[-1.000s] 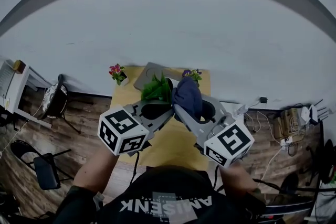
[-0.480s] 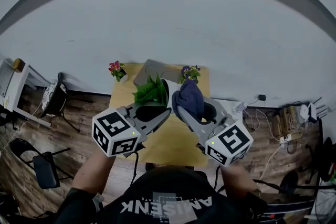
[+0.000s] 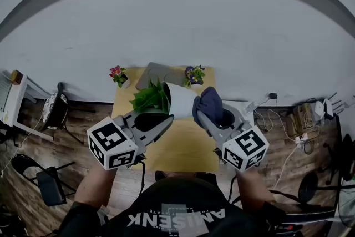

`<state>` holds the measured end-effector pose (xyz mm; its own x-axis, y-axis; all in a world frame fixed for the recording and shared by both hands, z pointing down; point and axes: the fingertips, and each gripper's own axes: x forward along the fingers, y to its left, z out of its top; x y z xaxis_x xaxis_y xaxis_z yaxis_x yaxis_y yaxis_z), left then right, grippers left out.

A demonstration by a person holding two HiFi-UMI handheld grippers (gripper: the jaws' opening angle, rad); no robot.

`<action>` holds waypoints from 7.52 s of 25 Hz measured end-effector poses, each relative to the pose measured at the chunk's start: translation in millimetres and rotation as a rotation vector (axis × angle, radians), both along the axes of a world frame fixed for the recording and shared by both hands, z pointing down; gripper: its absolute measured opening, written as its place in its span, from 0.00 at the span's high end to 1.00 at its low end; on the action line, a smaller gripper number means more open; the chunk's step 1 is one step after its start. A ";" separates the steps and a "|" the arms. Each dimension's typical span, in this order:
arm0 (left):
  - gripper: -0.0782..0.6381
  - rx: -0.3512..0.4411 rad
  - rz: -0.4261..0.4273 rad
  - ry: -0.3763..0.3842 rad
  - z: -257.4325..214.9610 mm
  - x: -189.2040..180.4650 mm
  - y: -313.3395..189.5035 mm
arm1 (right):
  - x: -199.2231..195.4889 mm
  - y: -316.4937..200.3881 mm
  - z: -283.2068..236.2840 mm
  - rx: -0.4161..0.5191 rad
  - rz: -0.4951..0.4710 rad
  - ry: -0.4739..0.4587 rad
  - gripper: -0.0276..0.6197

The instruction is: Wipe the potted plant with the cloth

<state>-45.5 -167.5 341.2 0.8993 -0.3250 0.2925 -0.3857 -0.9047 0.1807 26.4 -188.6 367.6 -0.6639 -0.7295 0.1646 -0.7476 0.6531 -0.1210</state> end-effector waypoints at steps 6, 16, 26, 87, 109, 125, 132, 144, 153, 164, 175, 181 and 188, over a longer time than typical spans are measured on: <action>0.88 0.071 0.060 -0.076 3.1 -2.5 11.6 | 19.5 1.1 2.5 -0.020 0.050 -0.003 0.77; 0.88 0.197 0.150 -0.236 18.7 1.6 30.1 | -40.0 28.6 -69.0 0.116 -0.150 -0.060 0.77; 0.88 0.193 0.122 -0.199 11.2 -4.2 40.4 | -50.4 32.8 -46.9 0.091 -0.140 -0.047 0.77; 0.88 0.463 0.332 -0.420 35.1 -23.7 40.4 | -7.2 -21.2 48.2 -0.221 -0.072 -0.097 0.77; 0.88 0.519 0.531 -0.409 29.7 -19.1 94.2 | -44.2 20.4 -52.3 -0.049 -0.247 -0.185 0.77; 0.88 0.504 0.531 -0.401 32.1 -27.1 89.9 | -21.4 31.2 23.7 -0.235 -0.198 -0.215 0.77; 0.88 0.503 0.552 -0.404 30.9 -23.9 94.1 | -7.1 35.2 56.4 -0.306 -0.169 -0.172 0.77; 0.88 0.567 0.630 -0.511 41.1 -20.3 106.0 | -18.0 11.9 -28.0 -0.135 -0.243 -0.163 0.77; 0.88 0.542 0.633 -0.463 26.7 -18.1 112.5 | -48.6 15.2 -47.7 -0.151 -0.396 -0.208 0.77; 0.88 0.484 0.593 -0.378 6.9 -29.7 105.4 | -39.6 19.5 -5.0 -0.330 -0.439 -0.358 0.77; 0.88 0.442 0.604 -0.346 9.7 -27.4 98.0 | -10.0 31.0 41.2 -0.415 -0.406 -0.353 0.77; 0.88 0.407 0.673 -0.264 -4.6 -16.8 116.3 | -6.2 22.7 24.0 -0.395 -0.432 -0.429 0.77; 0.88 0.402 0.709 -0.225 -19.6 -11.8 129.6 | -39.9 20.4 7.0 -0.477 -0.614 -0.610 0.77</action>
<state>-57.2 -37.9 321.6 0.8636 0.1768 0.4722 0.3097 -0.9250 -0.2201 -13.5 -168.2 374.6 -0.9736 -0.1765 -0.1448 -0.0173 0.6892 -0.7243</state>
